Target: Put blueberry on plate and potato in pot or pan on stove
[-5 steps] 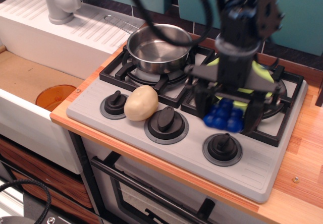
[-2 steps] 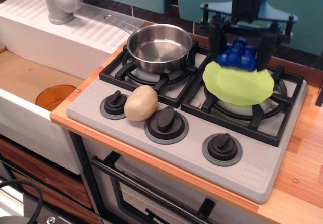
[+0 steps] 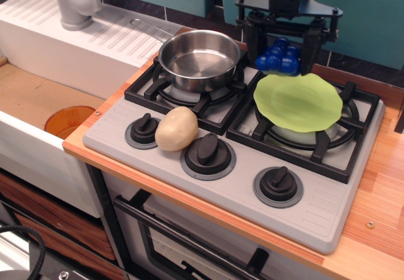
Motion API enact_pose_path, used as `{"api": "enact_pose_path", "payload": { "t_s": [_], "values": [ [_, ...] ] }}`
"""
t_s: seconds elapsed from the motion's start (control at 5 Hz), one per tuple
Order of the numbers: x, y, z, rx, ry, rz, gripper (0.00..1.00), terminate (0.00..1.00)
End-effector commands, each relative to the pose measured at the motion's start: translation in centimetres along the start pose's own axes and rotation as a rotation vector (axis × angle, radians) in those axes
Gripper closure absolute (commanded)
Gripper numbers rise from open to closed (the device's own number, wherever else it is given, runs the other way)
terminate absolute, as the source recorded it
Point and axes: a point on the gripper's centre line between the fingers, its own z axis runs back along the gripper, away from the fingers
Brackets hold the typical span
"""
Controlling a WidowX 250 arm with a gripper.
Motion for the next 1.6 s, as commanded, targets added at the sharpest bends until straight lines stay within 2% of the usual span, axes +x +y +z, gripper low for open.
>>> {"api": "enact_pose_path", "payload": {
  "t_s": [0.0,0.6,1.2,1.4],
  "values": [
    [0.3,-0.7,-0.7,-0.026,-0.086,0.012,0.0,0.0],
    [-1.2,-2.0,-1.7,-0.007,-0.127,0.015,0.0,0.0],
    [-3.1,-0.9,1.3,0.002,-0.063,-0.003,0.0,0.0],
    [-3.6,0.2,2.5,0.009,-0.02,-0.017,0.0,0.0]
  ]
}}
